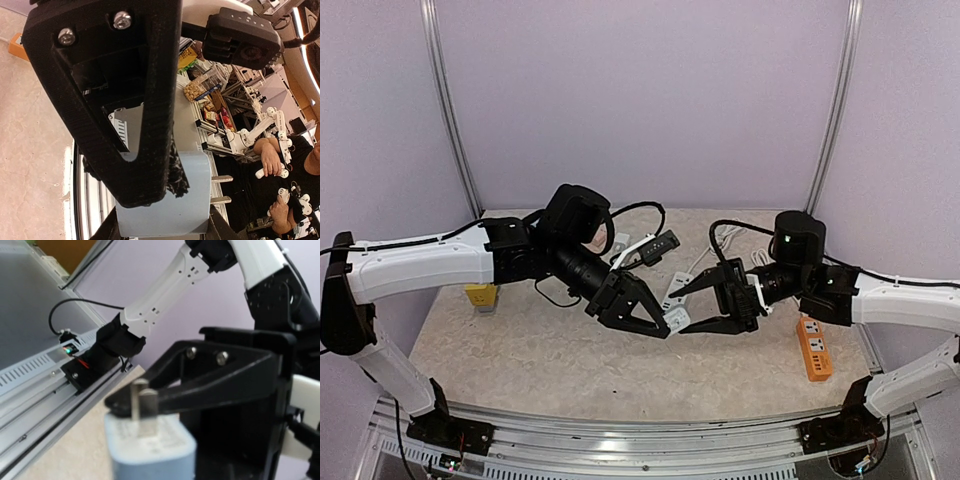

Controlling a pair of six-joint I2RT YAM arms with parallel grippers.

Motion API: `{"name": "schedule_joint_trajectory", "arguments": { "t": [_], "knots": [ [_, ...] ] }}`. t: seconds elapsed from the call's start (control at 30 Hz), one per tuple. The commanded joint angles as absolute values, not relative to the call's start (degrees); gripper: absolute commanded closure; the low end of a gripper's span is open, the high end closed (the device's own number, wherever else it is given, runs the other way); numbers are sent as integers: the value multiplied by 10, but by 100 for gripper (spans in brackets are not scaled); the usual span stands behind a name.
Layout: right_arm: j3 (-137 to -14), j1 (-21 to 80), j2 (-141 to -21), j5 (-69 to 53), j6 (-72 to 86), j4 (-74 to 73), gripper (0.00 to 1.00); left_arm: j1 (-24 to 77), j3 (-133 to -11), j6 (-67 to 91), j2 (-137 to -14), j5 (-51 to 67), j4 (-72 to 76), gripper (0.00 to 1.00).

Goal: Insert the plug
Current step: Pass from the left arm to the right, then pass from the right arm to the left

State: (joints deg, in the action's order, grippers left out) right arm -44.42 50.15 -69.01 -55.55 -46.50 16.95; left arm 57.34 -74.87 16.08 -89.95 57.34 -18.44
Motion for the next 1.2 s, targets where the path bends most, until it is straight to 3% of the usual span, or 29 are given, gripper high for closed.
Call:
{"name": "schedule_joint_trajectory", "arguments": {
  "t": [0.0, 0.13, 0.3, 0.33, 0.43, 0.47, 0.57, 0.9, 1.17],
  "knots": [
    [-466, 511, -703, -591, -455, 153, 53, 579, -762, 145, -906, 592, -180, 86],
    [-478, 513, -713, -601, -457, 138, 63, 582, -766, 143, -907, 595, -181, 86],
    [-497, 513, -726, -622, -464, 107, 86, 583, -767, 139, -905, 592, -185, 82],
    [-501, 514, -728, -627, -468, 93, 99, 584, -766, 139, -904, 589, -186, 75],
    [-512, 517, -731, -631, -471, 61, 100, 583, -760, 140, -897, 564, -185, 45],
    [-516, 518, -730, -625, -465, 53, 100, 583, -757, 142, -893, 548, -185, 26],
    [-522, 519, -720, -587, -441, 26, 100, 579, -745, 151, -868, 488, -191, 2],
    [-506, 526, -660, -230, -304, -27, 100, 554, -755, 237, -784, 316, -238, 1],
    [-515, 569, -673, -29, -284, -49, 100, 555, -850, 288, -877, 225, -313, 1]
  ]
}}
